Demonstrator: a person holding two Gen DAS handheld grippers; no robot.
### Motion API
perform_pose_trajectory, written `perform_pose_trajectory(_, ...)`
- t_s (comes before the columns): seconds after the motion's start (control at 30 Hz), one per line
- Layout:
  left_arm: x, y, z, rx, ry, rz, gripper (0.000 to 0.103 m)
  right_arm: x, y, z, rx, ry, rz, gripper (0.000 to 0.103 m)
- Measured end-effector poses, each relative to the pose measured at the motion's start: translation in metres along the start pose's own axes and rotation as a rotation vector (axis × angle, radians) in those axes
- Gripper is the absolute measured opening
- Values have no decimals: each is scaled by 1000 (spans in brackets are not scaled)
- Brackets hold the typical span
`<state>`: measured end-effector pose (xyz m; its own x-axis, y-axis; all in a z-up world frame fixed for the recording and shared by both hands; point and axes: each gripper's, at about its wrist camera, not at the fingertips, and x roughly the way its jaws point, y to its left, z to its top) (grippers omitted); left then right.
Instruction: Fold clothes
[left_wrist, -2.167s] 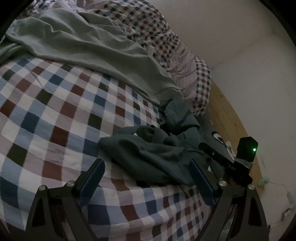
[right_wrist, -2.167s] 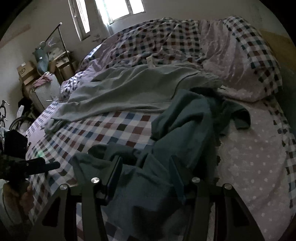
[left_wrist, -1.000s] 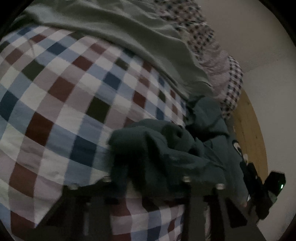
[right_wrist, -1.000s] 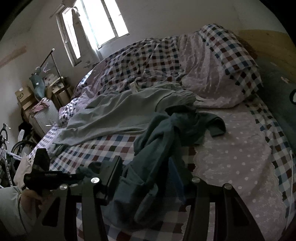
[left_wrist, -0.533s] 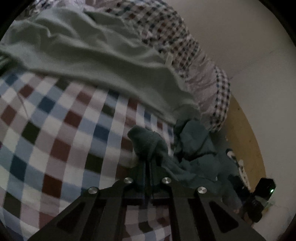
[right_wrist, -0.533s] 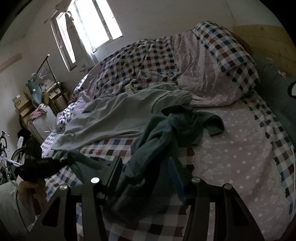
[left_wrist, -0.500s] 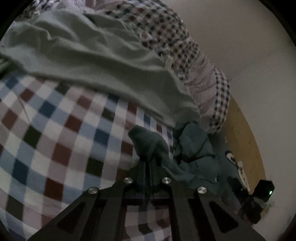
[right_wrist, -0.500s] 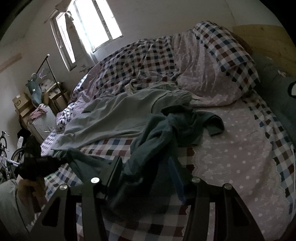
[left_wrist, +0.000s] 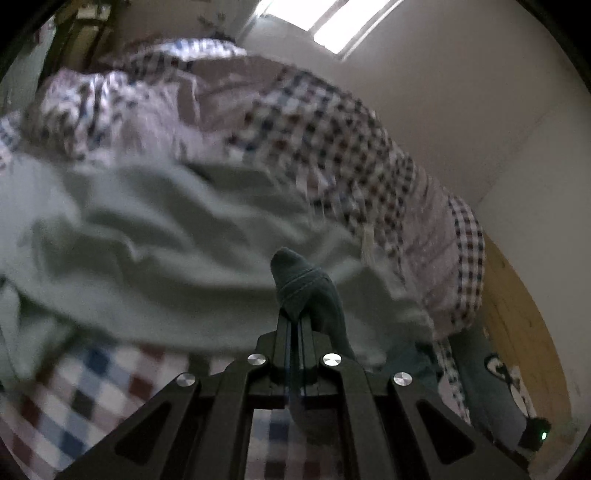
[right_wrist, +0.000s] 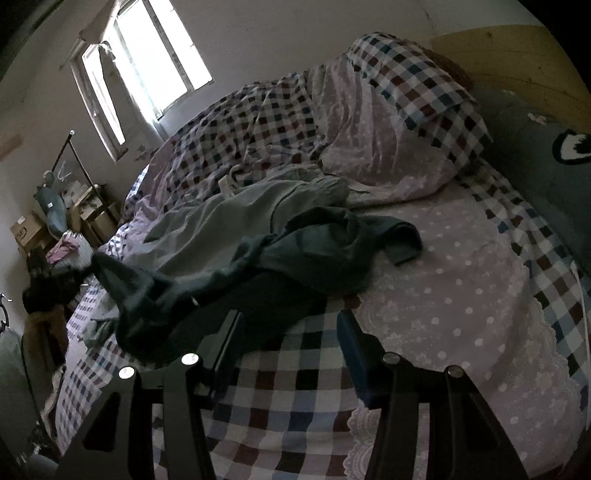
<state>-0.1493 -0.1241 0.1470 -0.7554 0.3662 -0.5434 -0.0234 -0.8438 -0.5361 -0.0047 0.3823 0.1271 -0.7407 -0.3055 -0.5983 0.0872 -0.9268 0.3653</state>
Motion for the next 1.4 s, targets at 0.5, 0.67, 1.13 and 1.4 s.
perform_pose_trajectory(0.5,26,58,13,15,24,271,8,9,1,-4,1,17,15,56)
perform_pose_trajectory(0.67,2,33,-20,43,4,132,65,15,7,-7,-13,32,16,56)
perform_pose_trajectory(1.13,36,-117,-126,633,87,176,74,16,5,-9,-1,34,26,56)
perform_pose_trajectory(1.4,67,-113,-132,708,161,255,2,15,-7,-6,36,30,16,56)
